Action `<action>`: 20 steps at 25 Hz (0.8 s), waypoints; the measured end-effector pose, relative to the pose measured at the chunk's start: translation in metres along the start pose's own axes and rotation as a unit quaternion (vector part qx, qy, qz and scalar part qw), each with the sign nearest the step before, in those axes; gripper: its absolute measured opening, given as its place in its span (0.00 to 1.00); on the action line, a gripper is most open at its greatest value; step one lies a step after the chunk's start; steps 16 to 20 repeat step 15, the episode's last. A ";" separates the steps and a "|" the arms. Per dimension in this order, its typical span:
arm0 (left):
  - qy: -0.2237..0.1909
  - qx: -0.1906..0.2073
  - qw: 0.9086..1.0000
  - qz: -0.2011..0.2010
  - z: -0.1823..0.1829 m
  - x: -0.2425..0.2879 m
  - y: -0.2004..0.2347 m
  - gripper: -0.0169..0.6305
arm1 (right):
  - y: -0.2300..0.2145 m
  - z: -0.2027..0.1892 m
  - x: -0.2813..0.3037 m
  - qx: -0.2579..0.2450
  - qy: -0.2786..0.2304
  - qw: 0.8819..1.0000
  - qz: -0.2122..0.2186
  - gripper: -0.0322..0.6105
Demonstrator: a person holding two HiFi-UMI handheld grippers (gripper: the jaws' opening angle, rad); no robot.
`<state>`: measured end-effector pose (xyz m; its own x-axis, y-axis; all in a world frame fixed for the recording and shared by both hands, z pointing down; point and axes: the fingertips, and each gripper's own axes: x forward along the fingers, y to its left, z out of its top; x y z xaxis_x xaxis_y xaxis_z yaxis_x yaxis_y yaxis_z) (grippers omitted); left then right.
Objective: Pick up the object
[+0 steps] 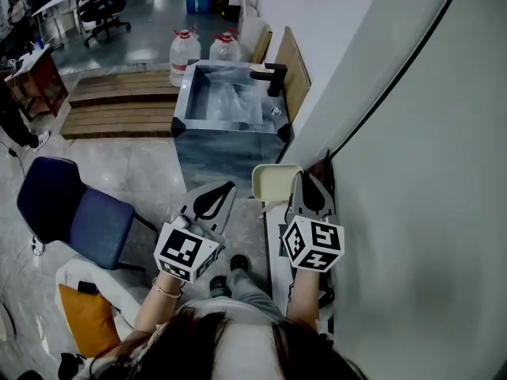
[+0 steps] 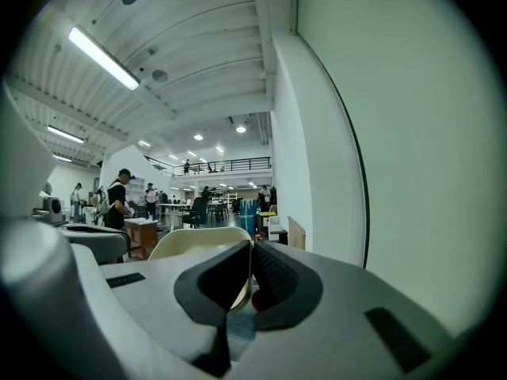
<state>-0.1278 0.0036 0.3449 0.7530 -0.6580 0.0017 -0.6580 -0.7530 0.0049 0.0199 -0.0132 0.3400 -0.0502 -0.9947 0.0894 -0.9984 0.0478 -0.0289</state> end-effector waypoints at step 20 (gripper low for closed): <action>-0.006 -0.009 1.000 0.001 -0.001 0.002 0.004 0.04 | -0.001 -0.001 0.001 -0.008 0.006 1.000 -0.004 0.10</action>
